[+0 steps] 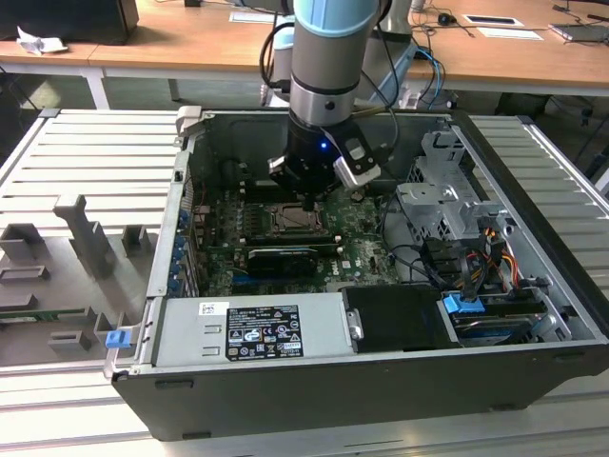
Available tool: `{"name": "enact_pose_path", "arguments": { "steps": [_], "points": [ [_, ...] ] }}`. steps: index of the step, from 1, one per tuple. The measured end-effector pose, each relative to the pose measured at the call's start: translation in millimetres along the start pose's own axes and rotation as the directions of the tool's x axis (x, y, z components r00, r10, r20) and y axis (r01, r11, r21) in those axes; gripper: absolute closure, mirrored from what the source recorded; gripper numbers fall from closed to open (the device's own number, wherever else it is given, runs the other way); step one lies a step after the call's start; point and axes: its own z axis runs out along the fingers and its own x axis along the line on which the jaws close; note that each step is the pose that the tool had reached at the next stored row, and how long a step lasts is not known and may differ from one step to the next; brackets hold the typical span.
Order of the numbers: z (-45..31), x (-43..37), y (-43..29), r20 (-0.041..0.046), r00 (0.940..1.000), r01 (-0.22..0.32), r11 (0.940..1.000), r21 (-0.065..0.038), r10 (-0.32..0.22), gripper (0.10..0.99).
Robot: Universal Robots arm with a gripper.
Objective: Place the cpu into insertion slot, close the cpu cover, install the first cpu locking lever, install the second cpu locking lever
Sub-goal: 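Install the second cpu locking lever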
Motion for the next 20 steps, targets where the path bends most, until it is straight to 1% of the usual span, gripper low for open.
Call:
{"name": "enact_pose_path", "arguments": {
  "steps": [3,5,6,7,8,10,11,12,13,14,15,18,20],
  "points": [
    [-1.2,0.8,-10.7,0.0,1.0,0.0,1.0,-0.001,0.0,0.98],
    [-1.6,1.1,-14.5,0.0001,1.0,0.0,1.0,-0.002,0.0,0.98],
    [-1.8,1.2,-16.7,0.0001,1.0,0.0,1.0,-0.004,0.0,0.98],
    [-2.1,1.4,-19.3,0.0003,1.0,0.0,0.9999,-0.01,0.0,0.98],
    [-2.6,1.6,-23.8,0.0006,1.0,0.0,0.9998,-0.022,0.0,0.98],
    [-3.2,2.0,-31.2,0.0011,1.0,0.0,0.9995,-0.031,0.0,0.98],
    [-3.7,2.4,-37.1,0.0015,1.0,0.0,0.9993,-0.037,0.0,0.98],
    [-3.8,2.8,-40.4,0.0025,1.0,0.0,0.9985,-0.054,0.0,0.98],
    [-3.7,4.5,-41.1,0.0039,1.0,0.001,0.9968,-0.08,0.0,0.98],
    [-3.5,7.0,-41.6,0.005,1.0,0.002,0.9951,-0.099,-0.001,0.98],
    [-3.4,8.6,-42.4,0.0051,1.0,0.002,0.9947,-0.103,-0.001,0.98],
    [-3.7,13.4,-46.3,0.0051,1.0,0.002,0.9946,-0.103,-0.002,0.98],
    [-3.8,18.6,-48.1,0.0051,1.0,0.003,0.9946,-0.103,-0.002,0.98]
  ]
}}
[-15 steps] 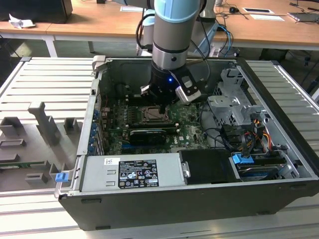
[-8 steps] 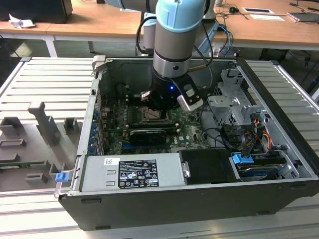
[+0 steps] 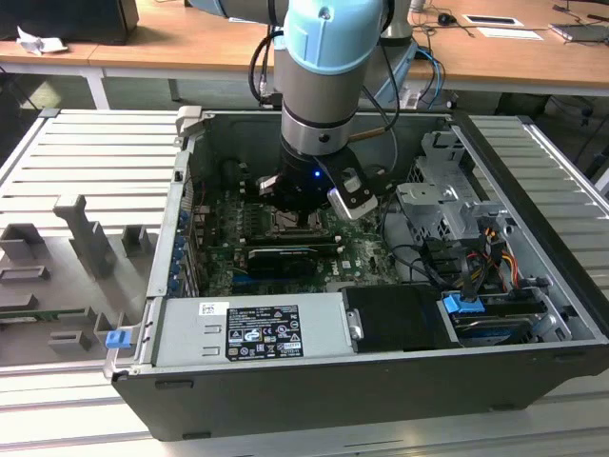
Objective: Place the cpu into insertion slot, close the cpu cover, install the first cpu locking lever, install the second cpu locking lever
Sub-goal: 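Install the second cpu locking lever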
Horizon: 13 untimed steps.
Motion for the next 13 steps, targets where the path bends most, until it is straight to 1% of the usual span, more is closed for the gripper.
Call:
{"name": "enact_pose_path", "arguments": {
  "steps": [2,3,6,8,11,13],
  "points": [
    [0.1,7.8,-0.2,0.0,1.0,0.0,1.0,0.0,0.0,0.98],
    [0.9,13.2,-0.1,-0.0001,1.0,0.0,1.0,0.0,0.0,0.98],
    [5.6,21.2,-0.7,-0.0003,1.0,0.001,1.0,0.0,-0.001,0.98],
    [10.1,24.4,-1.6,-0.0005,1.0,0.002,1.0,0.0,-0.002,0.98],
    [17.6,25.4,-3.1,-0.0011,1.0,0.004,1.0,0.0,-0.004,0.98],
    [21.0,26.1,-3.9,-0.0008,1.0,0.004,1.0,-0.004,-0.004,0.98]
  ]
}}
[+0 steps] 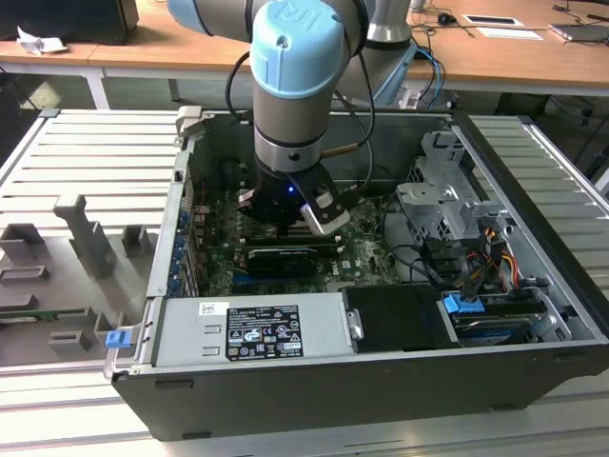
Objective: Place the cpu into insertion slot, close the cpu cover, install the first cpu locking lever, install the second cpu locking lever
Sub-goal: 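Install the second cpu locking lever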
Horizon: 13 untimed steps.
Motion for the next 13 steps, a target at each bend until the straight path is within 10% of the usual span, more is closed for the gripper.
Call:
{"name": "enact_pose_path", "arguments": {
  "steps": [7,13],
  "points": [
    [4.6,14.3,-7.6,0.0039,1.0,0.0,0.9981,-0.061,0.0,0.98],
    [13.2,18.0,-9.9,0.0056,1.0,0.0,0.9959,-0.091,0.0,0.98]
  ]
}}
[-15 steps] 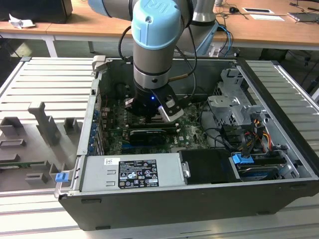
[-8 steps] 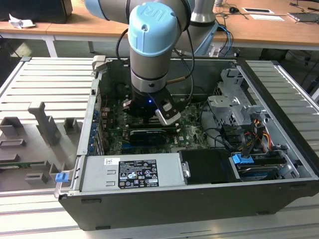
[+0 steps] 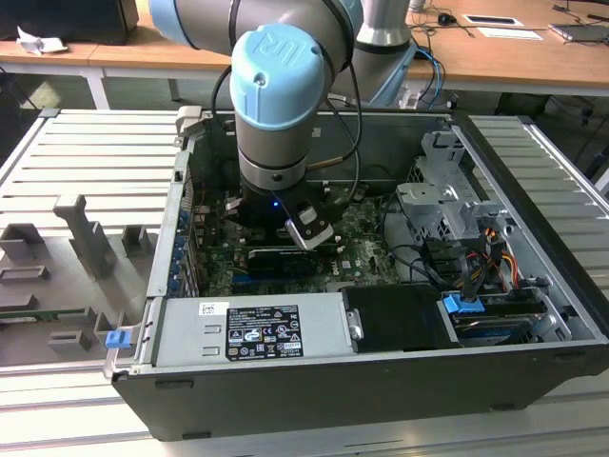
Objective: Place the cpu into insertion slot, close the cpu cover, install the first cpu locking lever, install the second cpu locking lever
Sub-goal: 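Install the second cpu locking lever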
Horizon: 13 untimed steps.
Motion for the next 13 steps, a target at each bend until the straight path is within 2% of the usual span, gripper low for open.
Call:
{"name": "enact_pose_path", "arguments": {
  "steps": [3,4,7,9,13],
  "points": [
    [2.8,0.3,-0.8,0.0014,1.0,0.0,0.9999,-0.016,0.0,0.98],
    [4.2,1.4,-1.2,0.0017,1.0,0.0,0.9997,-0.024,0.0,0.98],
    [2.3,2.6,-0.5,0.002,1.0,0.0,0.9997,-0.026,0.0,0.98],
    [-5.0,2.5,2.1,0.002,1.0,0.0,0.9997,-0.026,0.0,0.98],
    [-10.0,2.2,5.4,0.0019,1.0,0.0,0.9997,-0.026,0.0,0.98]
  ]
}}
